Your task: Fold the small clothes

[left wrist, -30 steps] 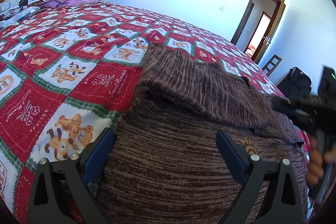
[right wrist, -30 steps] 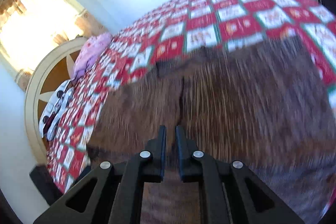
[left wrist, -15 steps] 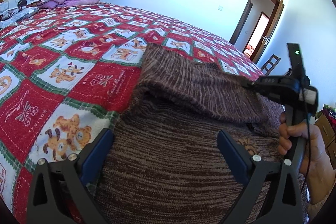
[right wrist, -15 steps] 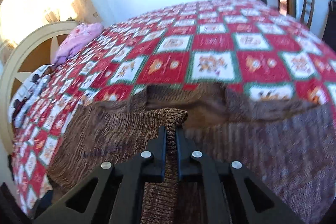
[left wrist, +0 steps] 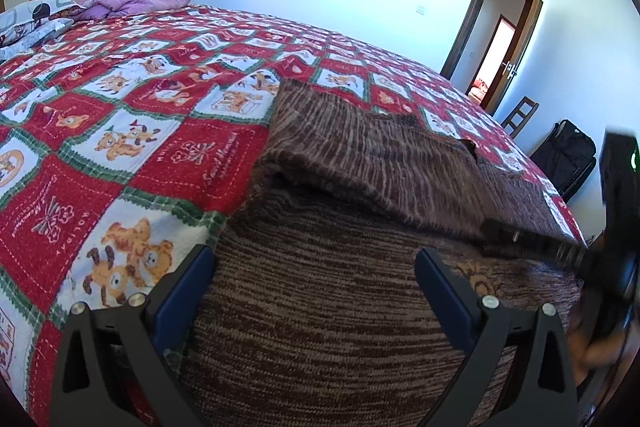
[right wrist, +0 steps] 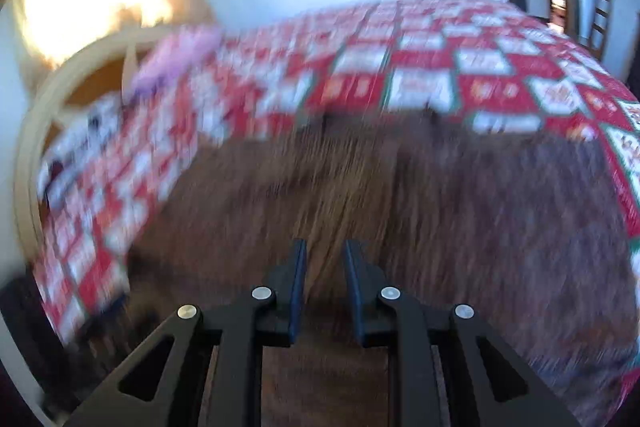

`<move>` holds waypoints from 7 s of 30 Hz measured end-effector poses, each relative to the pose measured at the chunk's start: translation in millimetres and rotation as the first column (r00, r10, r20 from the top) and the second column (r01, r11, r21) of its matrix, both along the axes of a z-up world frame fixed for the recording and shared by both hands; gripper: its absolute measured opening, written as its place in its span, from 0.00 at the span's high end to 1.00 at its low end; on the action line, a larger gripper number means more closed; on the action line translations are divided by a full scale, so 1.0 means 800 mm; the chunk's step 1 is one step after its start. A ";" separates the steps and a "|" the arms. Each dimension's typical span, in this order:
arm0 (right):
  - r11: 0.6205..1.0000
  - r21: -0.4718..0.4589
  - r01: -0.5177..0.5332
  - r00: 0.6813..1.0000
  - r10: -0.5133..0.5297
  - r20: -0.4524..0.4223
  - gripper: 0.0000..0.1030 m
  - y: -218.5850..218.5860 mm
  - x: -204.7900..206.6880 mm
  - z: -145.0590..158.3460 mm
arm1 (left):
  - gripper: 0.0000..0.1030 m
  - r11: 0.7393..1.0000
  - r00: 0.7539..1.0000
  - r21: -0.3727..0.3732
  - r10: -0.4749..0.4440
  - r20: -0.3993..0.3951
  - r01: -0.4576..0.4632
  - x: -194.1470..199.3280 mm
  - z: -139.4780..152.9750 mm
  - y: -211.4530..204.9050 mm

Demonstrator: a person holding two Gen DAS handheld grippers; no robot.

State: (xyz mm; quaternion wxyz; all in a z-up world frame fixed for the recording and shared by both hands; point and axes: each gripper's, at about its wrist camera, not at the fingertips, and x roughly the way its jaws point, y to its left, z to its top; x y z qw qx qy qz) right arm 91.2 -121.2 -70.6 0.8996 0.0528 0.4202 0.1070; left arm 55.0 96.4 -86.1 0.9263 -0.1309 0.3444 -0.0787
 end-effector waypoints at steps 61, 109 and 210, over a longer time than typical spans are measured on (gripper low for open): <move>0.957 0.284 -0.058 0.997 0.038 0.073 0.27 -0.002 -0.265 0.026 | 0.90 0.923 0.871 -0.073 -0.381 -0.311 0.378 -0.063 0.034 -0.018; 0.757 0.260 -0.599 0.800 0.576 0.166 0.94 0.106 -0.178 0.085 | 0.72 0.427 0.457 0.220 -0.882 -0.111 0.877 -0.101 0.073 -0.044; 0.929 -0.254 0.268 0.963 -0.267 0.039 0.65 -0.229 0.149 0.004 | 0.88 0.980 0.960 -0.029 -0.199 -0.197 0.198 0.266 0.031 0.004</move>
